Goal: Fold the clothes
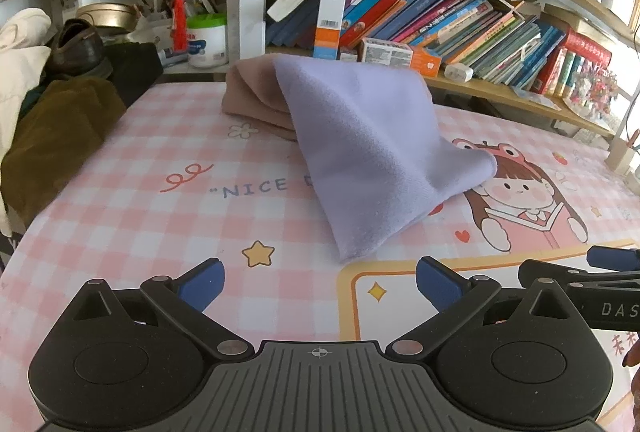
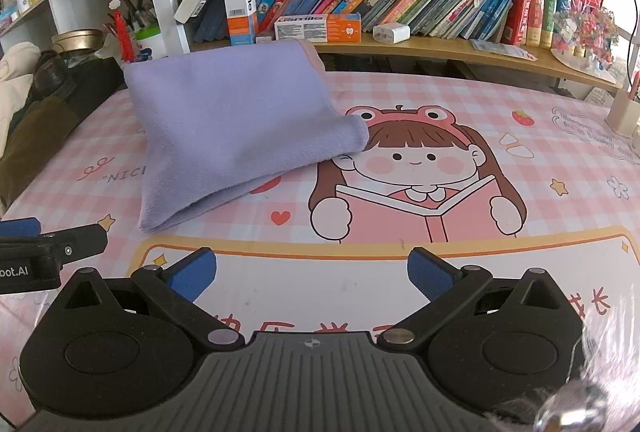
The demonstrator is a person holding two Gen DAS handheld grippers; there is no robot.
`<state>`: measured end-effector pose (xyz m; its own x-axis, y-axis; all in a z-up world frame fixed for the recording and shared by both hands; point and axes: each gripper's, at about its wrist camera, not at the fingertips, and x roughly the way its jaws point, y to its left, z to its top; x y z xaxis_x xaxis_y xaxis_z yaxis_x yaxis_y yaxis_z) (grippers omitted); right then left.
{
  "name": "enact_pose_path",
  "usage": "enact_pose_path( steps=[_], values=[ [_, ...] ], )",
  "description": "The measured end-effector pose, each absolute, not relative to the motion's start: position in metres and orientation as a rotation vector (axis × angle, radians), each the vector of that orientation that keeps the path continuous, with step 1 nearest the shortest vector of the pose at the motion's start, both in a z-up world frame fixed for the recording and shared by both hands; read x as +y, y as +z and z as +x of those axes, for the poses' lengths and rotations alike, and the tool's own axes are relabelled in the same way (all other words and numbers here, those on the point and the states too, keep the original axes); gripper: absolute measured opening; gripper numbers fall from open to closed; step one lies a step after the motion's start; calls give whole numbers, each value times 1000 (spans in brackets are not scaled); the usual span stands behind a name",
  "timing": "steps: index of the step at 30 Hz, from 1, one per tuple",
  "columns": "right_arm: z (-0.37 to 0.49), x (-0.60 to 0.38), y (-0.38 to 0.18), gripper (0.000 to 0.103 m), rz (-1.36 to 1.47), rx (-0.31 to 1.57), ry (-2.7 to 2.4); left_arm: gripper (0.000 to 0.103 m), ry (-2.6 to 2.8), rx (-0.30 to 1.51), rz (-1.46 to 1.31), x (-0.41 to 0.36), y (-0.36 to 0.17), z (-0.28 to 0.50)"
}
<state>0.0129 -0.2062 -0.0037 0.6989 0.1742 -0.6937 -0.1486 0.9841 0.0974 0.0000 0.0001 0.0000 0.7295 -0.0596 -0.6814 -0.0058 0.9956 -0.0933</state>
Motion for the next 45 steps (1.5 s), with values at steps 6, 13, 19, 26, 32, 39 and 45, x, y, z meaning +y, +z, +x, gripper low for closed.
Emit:
enact_pose_path(
  steps=[6, 13, 19, 26, 32, 39, 45],
  values=[
    [10, -204, -1, 103, 27, 776, 182, 103, -34, 756, -87, 1, 0, 0],
    [11, -204, -4, 103, 28, 778, 177, 103, -38, 758, -89, 1, -1, -1],
    [11, -207, -3, 103, 36, 781, 177, 103, -29, 761, -84, -1, 0, -1],
    [11, -207, -2, 103, 36, 781, 176, 103, -27, 762, -81, -1, 0, 1],
    [12, -207, -3, 103, 37, 783, 176, 103, -27, 763, -81, -1, 0, 2],
    [13, -206, -4, 103, 35, 786, 173, 103, -32, 769, -84, 0, 1, 3],
    [13, -206, -4, 103, 37, 788, 172, 103, -29, 774, -81, 0, 0, 4]
  ],
)
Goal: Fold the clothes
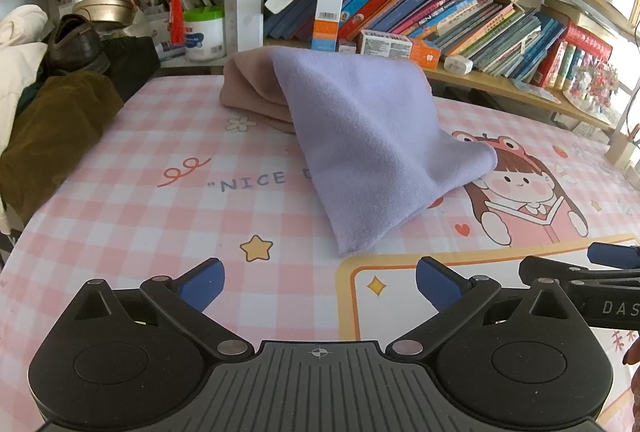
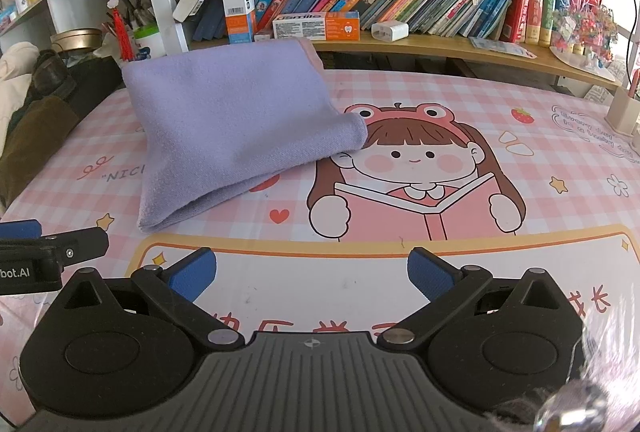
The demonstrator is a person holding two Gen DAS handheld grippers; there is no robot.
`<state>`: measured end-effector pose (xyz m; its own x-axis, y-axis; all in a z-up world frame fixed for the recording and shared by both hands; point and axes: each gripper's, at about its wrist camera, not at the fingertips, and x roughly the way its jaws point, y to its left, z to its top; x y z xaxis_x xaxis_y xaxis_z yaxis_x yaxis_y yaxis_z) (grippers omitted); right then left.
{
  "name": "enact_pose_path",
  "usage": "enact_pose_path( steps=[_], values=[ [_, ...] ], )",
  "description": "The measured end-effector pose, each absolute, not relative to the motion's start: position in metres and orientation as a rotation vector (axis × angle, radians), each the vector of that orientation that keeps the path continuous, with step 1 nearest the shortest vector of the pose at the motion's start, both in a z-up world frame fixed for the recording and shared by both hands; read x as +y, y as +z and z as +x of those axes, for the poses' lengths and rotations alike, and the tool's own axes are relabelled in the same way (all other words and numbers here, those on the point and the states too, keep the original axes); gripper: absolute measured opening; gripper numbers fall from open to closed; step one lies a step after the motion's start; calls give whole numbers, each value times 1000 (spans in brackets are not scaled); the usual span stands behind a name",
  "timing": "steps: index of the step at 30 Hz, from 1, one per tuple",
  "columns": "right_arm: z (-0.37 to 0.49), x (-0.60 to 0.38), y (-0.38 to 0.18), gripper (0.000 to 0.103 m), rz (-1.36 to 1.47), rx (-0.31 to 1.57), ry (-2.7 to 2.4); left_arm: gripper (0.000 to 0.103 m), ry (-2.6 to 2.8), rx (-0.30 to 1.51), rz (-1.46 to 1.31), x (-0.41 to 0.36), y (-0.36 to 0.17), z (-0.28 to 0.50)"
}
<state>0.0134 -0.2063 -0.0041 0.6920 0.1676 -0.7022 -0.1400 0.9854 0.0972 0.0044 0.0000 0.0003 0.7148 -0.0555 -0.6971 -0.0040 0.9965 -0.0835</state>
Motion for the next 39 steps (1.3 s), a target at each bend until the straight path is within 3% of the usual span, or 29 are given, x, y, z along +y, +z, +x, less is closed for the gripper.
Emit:
enact_pose_path(
  steps=[39],
  values=[
    [14, -204, -7, 103, 42, 799, 169, 103, -38, 791, -85, 0, -1, 7]
  ],
)
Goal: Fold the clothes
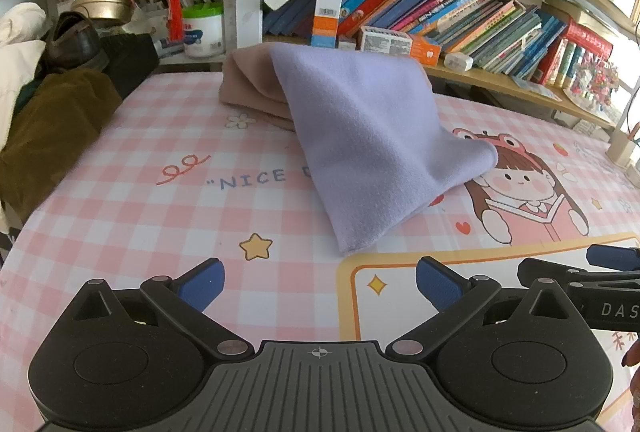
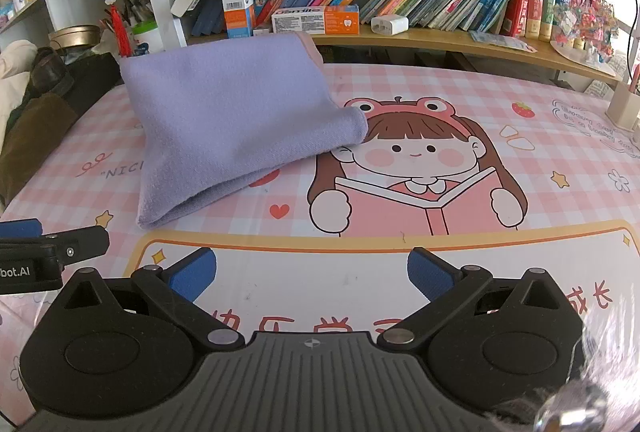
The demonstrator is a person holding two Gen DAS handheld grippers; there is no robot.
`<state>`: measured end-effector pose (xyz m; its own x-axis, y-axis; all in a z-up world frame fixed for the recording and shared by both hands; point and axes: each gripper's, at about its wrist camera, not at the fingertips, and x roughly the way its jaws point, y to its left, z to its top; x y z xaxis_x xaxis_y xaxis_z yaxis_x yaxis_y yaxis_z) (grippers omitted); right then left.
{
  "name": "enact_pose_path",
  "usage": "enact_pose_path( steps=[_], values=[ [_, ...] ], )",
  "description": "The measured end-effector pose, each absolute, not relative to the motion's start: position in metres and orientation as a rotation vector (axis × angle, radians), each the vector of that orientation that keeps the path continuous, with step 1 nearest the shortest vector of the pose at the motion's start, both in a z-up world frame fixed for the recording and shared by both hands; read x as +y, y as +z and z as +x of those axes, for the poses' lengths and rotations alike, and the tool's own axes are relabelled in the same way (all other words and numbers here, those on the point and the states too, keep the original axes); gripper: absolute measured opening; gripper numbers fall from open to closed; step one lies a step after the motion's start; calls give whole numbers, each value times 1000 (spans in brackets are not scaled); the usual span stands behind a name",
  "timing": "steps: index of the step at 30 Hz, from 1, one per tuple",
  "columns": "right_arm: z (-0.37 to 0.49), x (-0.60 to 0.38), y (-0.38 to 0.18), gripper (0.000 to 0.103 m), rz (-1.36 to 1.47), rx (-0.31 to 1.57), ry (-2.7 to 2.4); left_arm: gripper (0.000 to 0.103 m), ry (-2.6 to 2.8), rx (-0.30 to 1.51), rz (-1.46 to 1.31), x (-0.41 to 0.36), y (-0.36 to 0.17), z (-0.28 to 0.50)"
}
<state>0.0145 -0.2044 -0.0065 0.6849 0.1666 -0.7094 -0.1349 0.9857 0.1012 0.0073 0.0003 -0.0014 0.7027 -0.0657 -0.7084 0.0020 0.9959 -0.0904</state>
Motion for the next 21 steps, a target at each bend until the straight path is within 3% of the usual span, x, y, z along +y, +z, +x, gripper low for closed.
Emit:
enact_pose_path(
  steps=[21],
  values=[
    [18, -205, -11, 103, 48, 803, 165, 103, -83, 801, -153, 7, -4, 12]
  ],
)
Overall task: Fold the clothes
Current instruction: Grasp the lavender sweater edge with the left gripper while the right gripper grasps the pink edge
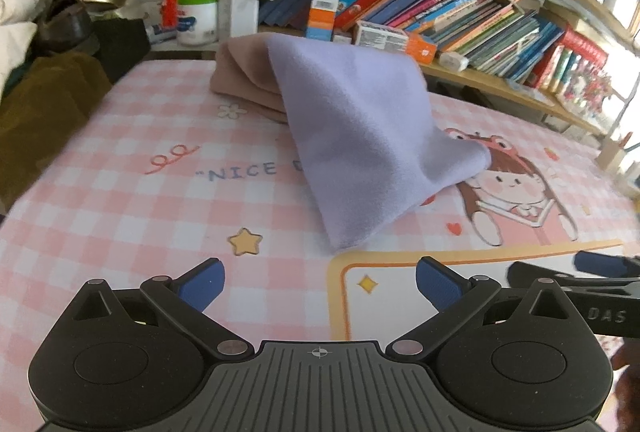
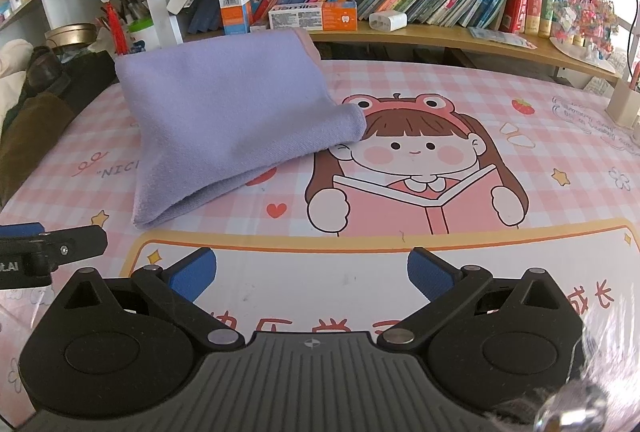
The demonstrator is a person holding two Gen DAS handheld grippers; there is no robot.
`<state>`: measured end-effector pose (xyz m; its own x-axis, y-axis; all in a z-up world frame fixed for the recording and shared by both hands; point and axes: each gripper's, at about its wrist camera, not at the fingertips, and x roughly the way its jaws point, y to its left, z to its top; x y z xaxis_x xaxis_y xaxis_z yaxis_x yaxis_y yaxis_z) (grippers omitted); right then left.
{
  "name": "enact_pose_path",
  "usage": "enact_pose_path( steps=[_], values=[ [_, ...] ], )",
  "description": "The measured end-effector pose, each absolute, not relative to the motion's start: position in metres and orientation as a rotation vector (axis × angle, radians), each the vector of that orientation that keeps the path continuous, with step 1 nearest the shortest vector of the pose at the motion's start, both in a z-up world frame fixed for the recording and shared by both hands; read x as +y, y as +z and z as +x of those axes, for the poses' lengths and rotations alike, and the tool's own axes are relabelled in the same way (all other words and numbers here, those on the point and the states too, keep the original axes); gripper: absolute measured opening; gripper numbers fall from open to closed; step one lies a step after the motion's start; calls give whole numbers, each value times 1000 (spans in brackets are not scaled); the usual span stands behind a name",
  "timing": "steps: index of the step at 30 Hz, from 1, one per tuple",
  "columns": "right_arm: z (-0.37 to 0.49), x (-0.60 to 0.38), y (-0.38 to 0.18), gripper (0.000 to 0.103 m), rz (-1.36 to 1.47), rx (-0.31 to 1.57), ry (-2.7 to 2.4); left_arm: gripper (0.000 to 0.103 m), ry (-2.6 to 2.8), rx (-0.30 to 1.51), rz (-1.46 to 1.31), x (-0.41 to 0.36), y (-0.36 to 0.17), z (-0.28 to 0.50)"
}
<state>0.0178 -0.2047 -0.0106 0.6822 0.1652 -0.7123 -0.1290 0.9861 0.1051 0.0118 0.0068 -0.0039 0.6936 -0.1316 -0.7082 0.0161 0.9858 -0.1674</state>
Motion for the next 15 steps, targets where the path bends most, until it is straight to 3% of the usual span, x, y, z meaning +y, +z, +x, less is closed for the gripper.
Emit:
enact_pose_path(
  steps=[15],
  values=[
    [11, -235, -22, 103, 139, 844, 100, 101, -37, 715, -56, -13, -11, 25]
  ],
)
